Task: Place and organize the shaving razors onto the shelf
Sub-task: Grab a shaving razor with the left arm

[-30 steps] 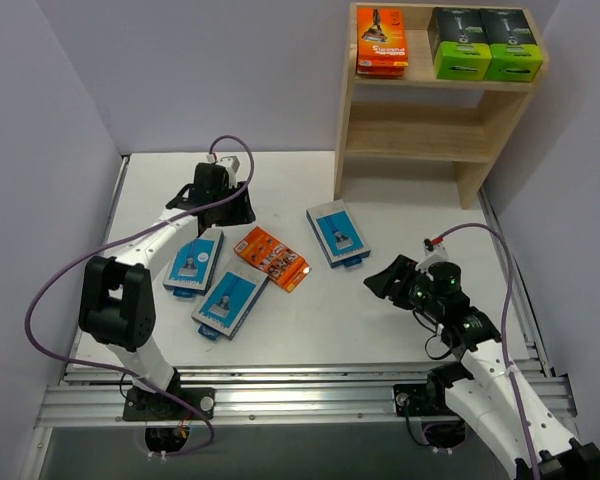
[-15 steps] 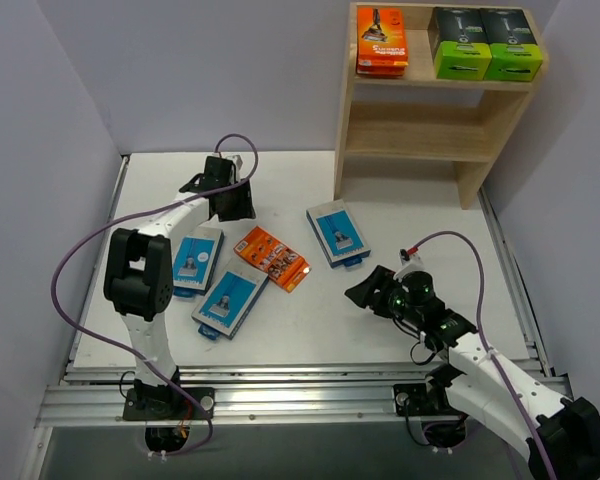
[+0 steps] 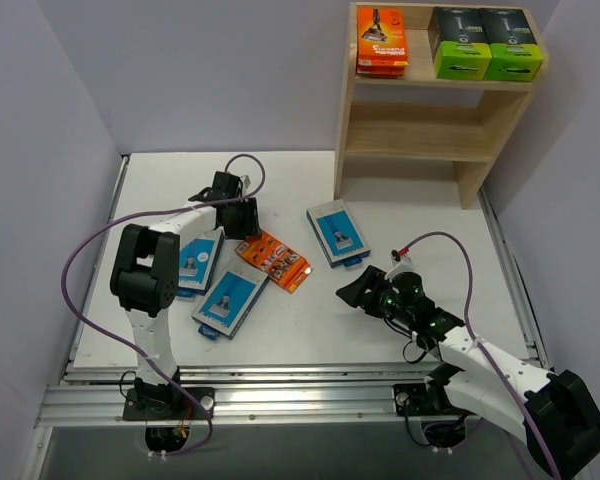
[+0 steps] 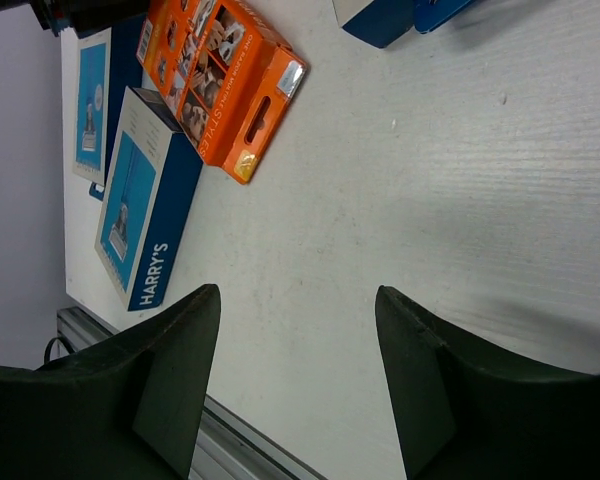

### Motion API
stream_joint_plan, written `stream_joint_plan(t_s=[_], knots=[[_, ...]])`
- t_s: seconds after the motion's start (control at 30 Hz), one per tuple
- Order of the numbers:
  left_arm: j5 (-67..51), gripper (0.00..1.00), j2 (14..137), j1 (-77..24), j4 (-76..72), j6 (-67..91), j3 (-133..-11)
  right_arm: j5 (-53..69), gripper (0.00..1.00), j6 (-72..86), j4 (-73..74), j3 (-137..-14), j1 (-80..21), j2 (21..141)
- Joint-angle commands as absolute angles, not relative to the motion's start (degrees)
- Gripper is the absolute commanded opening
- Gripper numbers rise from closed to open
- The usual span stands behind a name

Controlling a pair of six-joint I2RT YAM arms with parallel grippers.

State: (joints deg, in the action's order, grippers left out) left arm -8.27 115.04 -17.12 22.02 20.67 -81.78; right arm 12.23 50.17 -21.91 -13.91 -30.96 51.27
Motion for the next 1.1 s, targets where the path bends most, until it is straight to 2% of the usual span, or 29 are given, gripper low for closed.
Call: stream_joint_plan(t_s=[0.0, 0.43, 0.8, 1.07], knots=[[-11.8, 0.57, 115.9, -18.8, 19.2, 21.3, -80.3, 10.0, 0.59, 51.1, -26.3, -14.6, -32.3, 53.1], [-14.9, 0.57, 116.4, -25.5, 17.9, 20.8, -78.6, 8.4, 0.6, 54.1, -32.3, -12.7, -35.5, 58.1], [-13.6, 0.57, 115.0, -35.3, 17.8, 19.5, -76.2, 2.6, 0.6, 53.5, -28.1, -8.4, -35.5, 51.6], [-14.2, 0.57, 115.0, -36.4, 16.9, 18.7, -76.6, 0.4, 0.58, 53.7, -27.6, -5.9, -35.5, 51.7]])
